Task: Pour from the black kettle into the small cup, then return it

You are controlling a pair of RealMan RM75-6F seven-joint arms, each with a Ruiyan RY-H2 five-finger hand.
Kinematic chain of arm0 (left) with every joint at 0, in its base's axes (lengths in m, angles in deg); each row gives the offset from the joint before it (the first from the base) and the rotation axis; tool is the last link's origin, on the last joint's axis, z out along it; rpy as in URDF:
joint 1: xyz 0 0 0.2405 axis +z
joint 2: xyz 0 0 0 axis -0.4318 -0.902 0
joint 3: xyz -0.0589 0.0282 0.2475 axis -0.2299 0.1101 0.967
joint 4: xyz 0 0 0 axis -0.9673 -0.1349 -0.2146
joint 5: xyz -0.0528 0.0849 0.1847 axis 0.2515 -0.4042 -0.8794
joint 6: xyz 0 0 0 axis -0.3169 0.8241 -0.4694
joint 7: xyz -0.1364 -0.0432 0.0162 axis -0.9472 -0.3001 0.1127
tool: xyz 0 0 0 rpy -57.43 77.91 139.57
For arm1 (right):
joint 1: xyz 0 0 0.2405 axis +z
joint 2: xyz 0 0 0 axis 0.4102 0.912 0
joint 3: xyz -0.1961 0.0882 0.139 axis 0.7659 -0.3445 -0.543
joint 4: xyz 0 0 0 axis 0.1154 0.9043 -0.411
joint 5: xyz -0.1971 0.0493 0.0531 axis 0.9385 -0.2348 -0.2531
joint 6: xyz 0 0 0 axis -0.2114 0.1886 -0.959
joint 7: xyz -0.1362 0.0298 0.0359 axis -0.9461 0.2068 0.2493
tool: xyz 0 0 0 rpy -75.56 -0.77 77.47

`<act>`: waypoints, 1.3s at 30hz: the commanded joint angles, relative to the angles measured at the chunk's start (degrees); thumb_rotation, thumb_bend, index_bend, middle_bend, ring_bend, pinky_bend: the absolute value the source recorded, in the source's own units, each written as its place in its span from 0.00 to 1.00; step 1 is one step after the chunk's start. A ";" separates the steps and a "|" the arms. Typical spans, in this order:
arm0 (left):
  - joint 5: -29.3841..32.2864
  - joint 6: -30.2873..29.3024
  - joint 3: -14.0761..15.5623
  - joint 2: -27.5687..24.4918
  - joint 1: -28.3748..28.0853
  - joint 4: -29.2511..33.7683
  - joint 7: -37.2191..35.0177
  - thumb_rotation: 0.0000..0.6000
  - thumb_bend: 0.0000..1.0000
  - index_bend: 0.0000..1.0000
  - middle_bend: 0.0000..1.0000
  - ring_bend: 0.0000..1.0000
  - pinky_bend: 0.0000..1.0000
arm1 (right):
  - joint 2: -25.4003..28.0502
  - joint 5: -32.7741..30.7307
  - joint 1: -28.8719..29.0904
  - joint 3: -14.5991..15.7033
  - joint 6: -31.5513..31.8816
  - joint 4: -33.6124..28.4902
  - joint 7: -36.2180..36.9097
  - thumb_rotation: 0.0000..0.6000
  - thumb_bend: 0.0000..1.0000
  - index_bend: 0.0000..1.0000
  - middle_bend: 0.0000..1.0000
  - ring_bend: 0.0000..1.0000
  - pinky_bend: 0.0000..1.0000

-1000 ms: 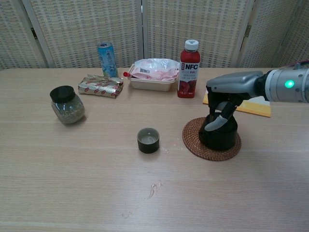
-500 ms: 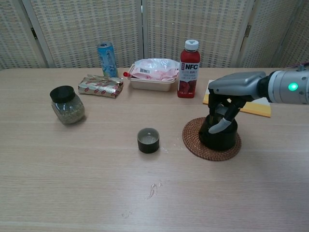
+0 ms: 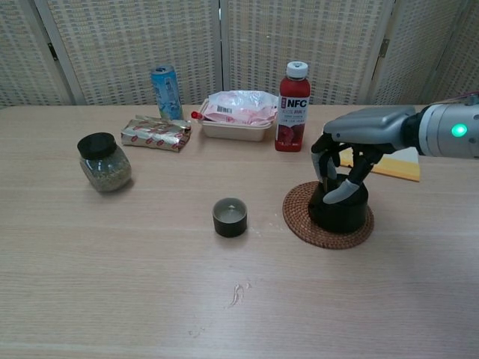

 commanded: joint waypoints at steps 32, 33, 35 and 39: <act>-1.01 0.93 -1.33 -0.59 -2.47 -0.73 -1.41 1.00 0.25 0.17 0.00 0.06 0.00 | 11.78 3.67 -23.29 4.02 38.08 -17.30 -10.49 0.92 0.00 0.23 0.29 0.18 0.12; -1.00 0.99 -1.34 -0.56 -2.54 -0.72 -1.40 1.00 0.25 0.17 0.00 0.06 0.00 | 12.15 4.18 -24.31 4.50 39.07 -17.26 -10.47 0.91 0.00 0.23 0.29 0.18 0.12; -0.98 1.12 -1.39 -0.52 -2.70 -0.68 -1.26 1.00 0.25 0.17 0.00 0.06 0.00 | 12.98 4.82 -26.68 5.43 41.09 -17.38 -10.02 0.90 0.00 0.23 0.29 0.18 0.12; -0.99 1.21 -1.46 -0.53 -2.91 -0.40 -0.90 1.00 0.25 0.17 0.00 0.06 0.00 | 14.29 5.98 -30.83 6.64 44.72 -17.45 -8.75 0.89 0.00 0.23 0.29 0.18 0.11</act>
